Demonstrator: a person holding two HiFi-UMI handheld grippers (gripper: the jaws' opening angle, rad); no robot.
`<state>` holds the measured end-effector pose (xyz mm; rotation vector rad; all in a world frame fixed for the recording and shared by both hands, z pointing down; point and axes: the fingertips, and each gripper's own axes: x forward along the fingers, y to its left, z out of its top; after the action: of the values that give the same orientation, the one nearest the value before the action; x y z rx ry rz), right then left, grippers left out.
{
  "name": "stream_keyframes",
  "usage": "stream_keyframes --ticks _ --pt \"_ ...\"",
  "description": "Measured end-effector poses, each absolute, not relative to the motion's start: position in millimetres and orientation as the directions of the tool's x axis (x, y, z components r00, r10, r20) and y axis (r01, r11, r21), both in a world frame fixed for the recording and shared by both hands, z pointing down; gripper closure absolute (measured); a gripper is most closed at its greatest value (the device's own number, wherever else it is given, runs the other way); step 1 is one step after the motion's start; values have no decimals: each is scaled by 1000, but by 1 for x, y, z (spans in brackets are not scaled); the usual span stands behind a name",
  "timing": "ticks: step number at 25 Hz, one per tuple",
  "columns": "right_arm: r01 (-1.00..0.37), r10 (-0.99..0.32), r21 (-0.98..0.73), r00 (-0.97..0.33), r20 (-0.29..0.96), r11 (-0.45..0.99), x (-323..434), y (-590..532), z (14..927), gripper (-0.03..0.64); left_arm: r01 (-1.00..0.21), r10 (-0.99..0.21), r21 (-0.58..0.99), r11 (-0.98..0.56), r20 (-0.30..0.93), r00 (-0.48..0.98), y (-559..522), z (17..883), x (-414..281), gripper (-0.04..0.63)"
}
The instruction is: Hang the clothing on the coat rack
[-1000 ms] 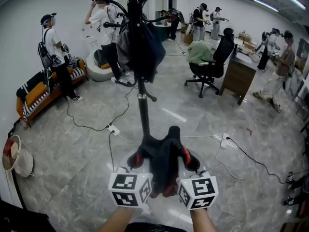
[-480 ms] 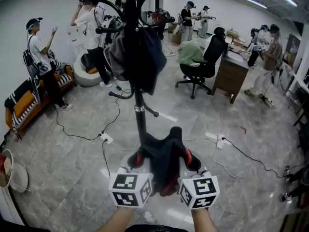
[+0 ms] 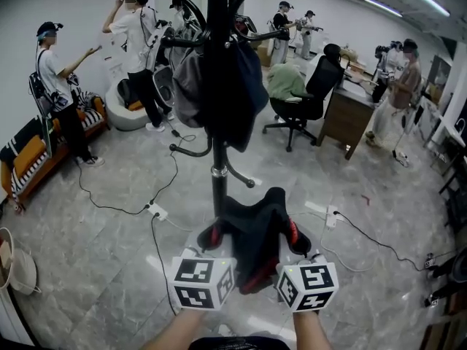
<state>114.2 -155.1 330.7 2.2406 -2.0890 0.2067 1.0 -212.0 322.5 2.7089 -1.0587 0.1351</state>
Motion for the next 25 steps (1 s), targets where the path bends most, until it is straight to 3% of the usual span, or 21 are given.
stream_keyframes --ticks 25 --pt "-994 -983 -39 -106 148 102 149 -246 344 592 -799 -780 184 -573 177 600 -282 336 23 572"
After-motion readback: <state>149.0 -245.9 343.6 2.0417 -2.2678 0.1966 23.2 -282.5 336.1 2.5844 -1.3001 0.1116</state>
